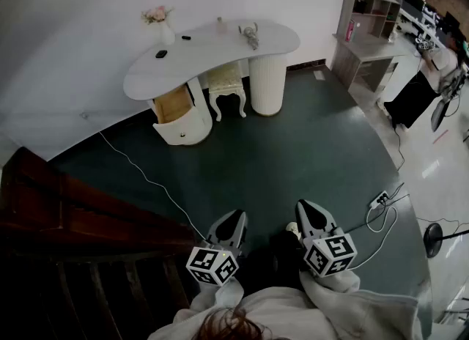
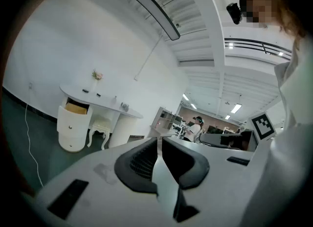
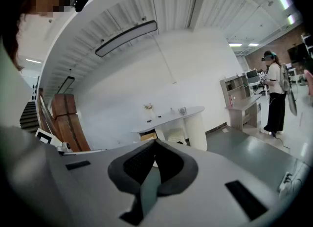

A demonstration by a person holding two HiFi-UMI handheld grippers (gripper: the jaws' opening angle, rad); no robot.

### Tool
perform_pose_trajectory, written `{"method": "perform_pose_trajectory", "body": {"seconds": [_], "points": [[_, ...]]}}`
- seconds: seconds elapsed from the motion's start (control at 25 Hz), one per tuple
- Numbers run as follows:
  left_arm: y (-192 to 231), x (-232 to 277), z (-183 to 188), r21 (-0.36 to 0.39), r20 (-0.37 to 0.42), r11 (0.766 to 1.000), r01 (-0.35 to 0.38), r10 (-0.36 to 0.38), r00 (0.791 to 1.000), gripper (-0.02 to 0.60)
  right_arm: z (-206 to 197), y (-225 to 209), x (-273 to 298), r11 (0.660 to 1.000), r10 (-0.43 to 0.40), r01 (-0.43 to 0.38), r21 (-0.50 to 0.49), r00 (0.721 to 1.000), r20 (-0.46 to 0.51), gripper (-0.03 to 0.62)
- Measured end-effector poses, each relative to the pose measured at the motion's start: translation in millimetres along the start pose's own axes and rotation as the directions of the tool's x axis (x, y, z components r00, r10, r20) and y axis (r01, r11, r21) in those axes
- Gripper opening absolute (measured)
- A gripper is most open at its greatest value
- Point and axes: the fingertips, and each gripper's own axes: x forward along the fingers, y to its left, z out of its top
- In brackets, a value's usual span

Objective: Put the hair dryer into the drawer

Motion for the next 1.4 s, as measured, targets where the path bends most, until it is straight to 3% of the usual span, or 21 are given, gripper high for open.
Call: {"method": "perform_pose_trajectory", "body": {"seconds": [0.4,0.76,1.08,1.4], "points": [[1,-16,-7,-0.009,-0.007,1.000,-0.007,0.007,1.000,0.037,-10,14,-3,1.000,0.014,-0.014,0.020,1.000,-0.011,0.049],[26,-14,-5,-0.041,0.005,0.996,-0.075,0.075,0.997,0.037,-14,10,23,0.999,0.032,-0.031,0.022,0.999,-0.043,0.049],[60,20,9,-0.051,0.003,0.992,-0.118,0.118,0.993,0.037,-7,-10,73,0.998,0.054,-0.051,0.038,0.996,-0.072,0.049],[81,90,36,-0.058,0.001,0.991,-0.122,0.122,0.992,0.037,25,-50,129,0.997,0.071,-0.067,0.046,0.994,-0.087,0.049]]}}
